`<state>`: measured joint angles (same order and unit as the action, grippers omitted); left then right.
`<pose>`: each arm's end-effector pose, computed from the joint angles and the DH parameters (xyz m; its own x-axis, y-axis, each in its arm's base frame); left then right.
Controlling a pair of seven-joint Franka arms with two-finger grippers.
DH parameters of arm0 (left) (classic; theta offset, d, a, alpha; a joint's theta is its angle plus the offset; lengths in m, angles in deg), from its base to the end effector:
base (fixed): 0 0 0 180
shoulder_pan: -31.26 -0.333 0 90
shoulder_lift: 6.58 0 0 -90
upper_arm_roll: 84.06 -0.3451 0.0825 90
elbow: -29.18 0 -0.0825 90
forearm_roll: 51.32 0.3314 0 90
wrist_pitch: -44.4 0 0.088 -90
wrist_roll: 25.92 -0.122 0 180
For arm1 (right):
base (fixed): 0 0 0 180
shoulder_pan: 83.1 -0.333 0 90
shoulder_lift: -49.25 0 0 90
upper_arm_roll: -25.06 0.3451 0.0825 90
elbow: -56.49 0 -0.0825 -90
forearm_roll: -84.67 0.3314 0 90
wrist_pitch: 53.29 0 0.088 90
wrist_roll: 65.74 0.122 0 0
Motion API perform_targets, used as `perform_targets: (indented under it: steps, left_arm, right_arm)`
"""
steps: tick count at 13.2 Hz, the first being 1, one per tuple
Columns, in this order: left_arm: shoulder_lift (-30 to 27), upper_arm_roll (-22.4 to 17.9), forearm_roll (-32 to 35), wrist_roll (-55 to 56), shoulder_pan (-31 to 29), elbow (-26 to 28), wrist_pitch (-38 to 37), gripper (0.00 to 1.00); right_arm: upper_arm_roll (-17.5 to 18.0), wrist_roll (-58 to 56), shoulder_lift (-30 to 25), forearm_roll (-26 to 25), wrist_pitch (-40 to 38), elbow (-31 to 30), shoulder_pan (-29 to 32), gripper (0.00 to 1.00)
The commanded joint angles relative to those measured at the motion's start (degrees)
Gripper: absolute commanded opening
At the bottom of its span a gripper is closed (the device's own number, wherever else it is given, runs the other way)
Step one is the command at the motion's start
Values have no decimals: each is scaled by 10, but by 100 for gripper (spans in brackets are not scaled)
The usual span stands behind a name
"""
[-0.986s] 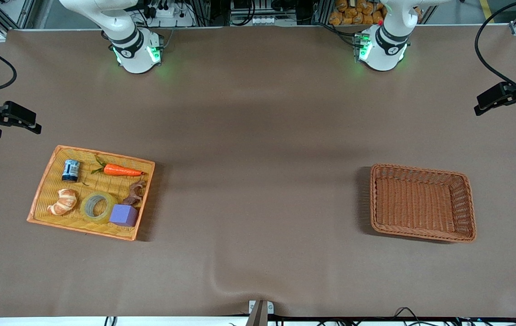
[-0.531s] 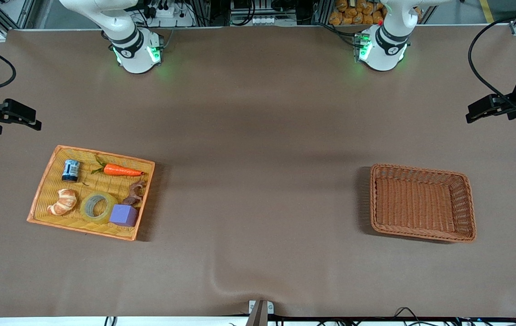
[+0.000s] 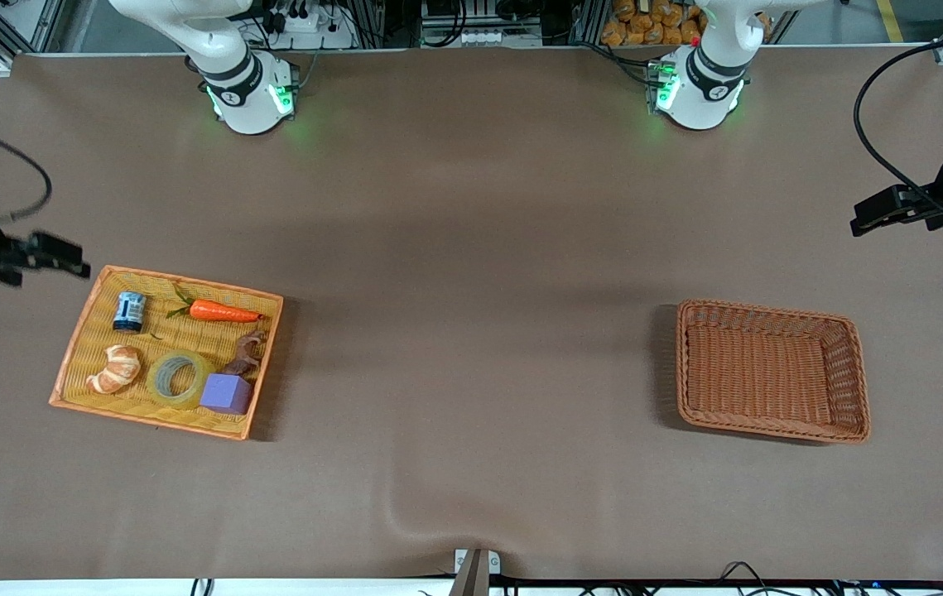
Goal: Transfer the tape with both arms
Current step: 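Reach the right gripper down to the yellow tape roll in the tray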
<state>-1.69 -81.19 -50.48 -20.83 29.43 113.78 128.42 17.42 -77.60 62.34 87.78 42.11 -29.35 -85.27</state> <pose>0.5182 -0.0062 0.6255 0.9930 0.0720 -0.0939 0.0705 -0.9973 -0.0188 0.5773 -0.0404 0.5543 0.9927 0.1079 -0.0535 0.1061 -0.9937 -0.0353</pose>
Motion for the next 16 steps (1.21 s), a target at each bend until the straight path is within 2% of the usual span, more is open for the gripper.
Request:
perform_targets:
  steps: [1, 4, 6, 8, 13, 14, 15, 16]
  left_arm:
    - [4, 2, 5, -18, -1, 0, 10, 100]
    - [13, 2, 5, -19, -6, 0, 28, 100]
    - [43, 3, 8, -16, 4, -5, 43, 100]
    - [73, 2, 9, -10, 20, -35, 51, 100]
    - [87, 12, -18, -4, 30, -42, 71, 100]
    - [87, 13, -25, 7, 35, -42, 71, 100]
    - [87, 13, -26, 14, 44, -42, 73, 100]
    - [88, 13, -26, 14, 53, -41, 81, 100]
  right_arm:
    - [7, -33, 92, 1, 61, 10, 23, 100]
    - [7, -63, 166, 7, 127, 5, 31, 100]
    - [7, -81, 203, 8, 180, -6, 38, 100]
    - [8, -98, 228, 8, 210, -24, 42, 100]
    - [9, -115, 280, 8, 248, -39, 41, 100]
    - [9, -115, 282, 8, 250, -50, 40, 88]
    - [9, -116, 282, 8, 248, -53, 37, 30]
    - [9, -115, 281, 8, 246, -53, 36, 0]
